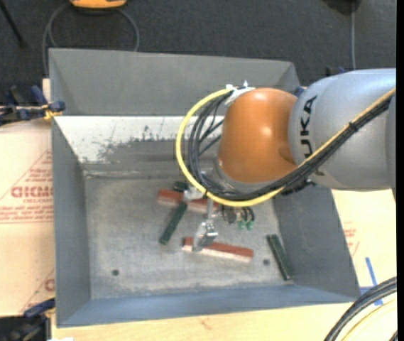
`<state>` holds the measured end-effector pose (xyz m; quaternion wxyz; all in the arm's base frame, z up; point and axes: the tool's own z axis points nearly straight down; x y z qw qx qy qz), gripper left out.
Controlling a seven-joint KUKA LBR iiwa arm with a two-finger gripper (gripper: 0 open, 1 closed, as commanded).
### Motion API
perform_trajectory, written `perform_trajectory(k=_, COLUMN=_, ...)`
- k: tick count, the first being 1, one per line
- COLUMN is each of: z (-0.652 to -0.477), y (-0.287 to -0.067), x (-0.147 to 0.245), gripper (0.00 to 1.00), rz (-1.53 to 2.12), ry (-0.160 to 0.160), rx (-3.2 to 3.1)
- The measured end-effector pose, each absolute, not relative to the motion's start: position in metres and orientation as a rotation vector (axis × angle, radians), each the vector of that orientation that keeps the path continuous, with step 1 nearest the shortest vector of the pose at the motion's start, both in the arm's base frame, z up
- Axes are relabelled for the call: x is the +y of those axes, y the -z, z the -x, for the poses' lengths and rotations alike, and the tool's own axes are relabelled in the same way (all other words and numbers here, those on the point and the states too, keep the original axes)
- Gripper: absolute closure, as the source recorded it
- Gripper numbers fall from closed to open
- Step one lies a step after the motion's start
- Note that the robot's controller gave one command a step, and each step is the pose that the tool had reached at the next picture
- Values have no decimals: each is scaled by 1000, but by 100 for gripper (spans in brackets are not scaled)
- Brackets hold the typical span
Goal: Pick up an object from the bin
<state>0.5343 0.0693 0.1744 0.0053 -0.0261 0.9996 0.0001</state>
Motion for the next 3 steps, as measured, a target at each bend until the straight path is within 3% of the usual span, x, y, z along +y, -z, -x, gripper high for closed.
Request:
perform_trajectory(k=1, z=-494, y=-91, x=55, gripper=100, rz=127, ry=-3, rx=3138)
perform_trajectory(k=2, z=-494, y=-91, x=55, gripper=100, rz=125, ry=-3, rx=3138)
perform_trajectory(k=3, z=-499, y=-251, x=65, gripper=100, rz=135, ry=1, rx=3134)
